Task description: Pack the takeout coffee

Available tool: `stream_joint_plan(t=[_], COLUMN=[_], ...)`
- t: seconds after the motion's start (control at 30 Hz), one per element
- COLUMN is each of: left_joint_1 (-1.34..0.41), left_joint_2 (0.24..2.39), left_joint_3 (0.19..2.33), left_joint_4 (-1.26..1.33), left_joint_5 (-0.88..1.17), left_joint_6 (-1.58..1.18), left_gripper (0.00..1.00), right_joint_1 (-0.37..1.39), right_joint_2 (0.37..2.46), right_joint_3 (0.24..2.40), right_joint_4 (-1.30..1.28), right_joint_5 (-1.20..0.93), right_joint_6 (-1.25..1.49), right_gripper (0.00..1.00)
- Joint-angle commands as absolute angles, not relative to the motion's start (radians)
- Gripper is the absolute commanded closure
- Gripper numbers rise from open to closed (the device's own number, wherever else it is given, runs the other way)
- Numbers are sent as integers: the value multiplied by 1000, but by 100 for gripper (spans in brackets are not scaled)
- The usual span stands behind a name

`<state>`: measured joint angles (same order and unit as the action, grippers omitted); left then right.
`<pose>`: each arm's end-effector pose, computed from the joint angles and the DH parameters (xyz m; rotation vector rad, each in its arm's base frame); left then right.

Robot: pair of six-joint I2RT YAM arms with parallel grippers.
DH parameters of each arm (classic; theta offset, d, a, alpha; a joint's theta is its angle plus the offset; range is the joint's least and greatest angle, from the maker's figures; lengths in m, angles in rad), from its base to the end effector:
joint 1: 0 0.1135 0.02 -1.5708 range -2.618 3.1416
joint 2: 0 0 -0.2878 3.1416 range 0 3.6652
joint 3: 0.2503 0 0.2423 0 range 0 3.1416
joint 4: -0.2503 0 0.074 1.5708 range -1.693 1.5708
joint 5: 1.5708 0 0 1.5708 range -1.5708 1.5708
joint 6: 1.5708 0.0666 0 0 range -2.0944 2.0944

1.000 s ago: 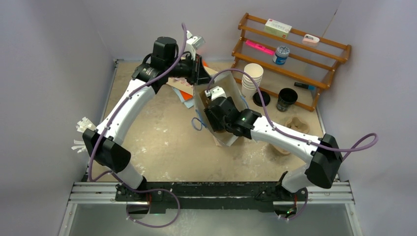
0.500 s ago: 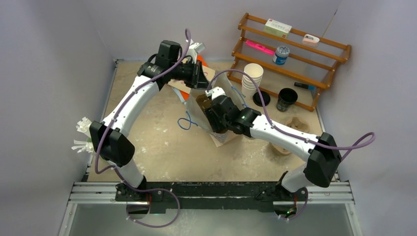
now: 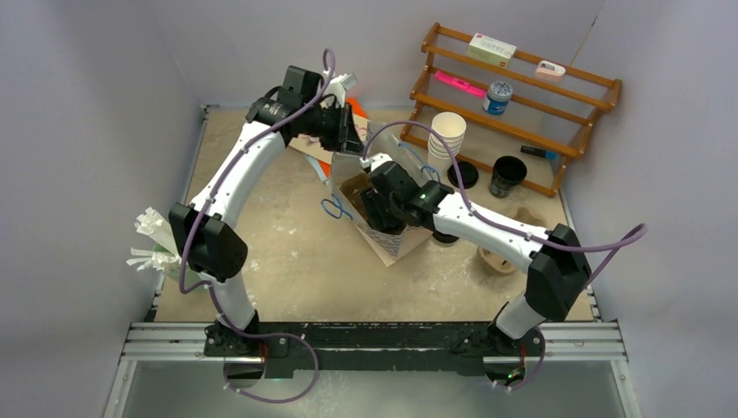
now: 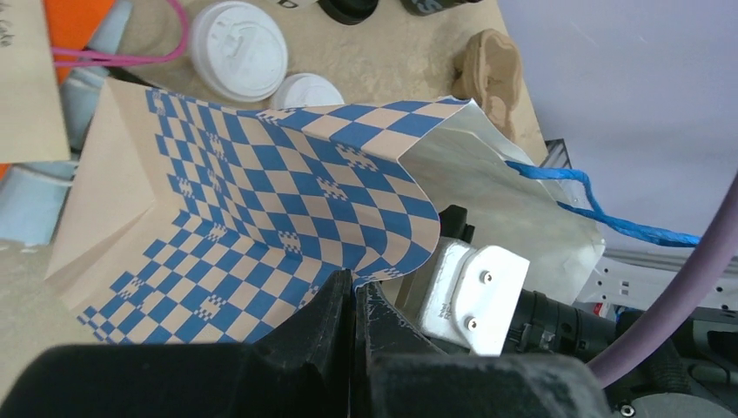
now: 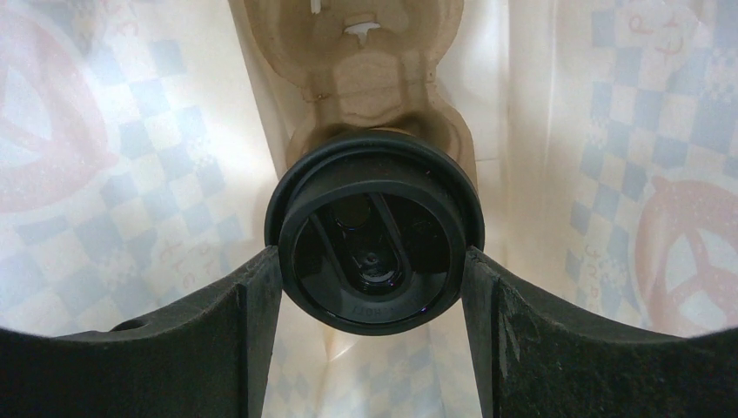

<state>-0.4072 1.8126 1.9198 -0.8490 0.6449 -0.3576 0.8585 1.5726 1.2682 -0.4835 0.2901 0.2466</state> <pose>0.3603 -0.1990 0.3918 0.4068 2.3590 -1.1230 0.2495 0.2598 0.2905 -0.5661 2.2574 0.2144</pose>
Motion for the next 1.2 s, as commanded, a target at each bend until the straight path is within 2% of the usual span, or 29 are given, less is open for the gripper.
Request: stream_joint_plan(t=[0.0, 0.47, 1.17], left_joint_1=[-388, -382, -382], left_joint_2=[1804, 1778, 1710], left_joint_3=[1960, 1934, 1849], left_joint_4=[-902, -766, -687], left_joint_5=[602, 382, 246], left_joint_6=[-380, -305, -230], left_gripper=[100, 100, 100], right_joint_1=[840, 827, 825], right_joint_2=[1601, 1715, 1851], right_joint_3=[1308, 1370, 1350], right_joint_4=[-517, -548, -646], right_joint_5=[200, 159, 131], right_joint_6=[266, 260, 294], right_gripper=[69, 69, 70])
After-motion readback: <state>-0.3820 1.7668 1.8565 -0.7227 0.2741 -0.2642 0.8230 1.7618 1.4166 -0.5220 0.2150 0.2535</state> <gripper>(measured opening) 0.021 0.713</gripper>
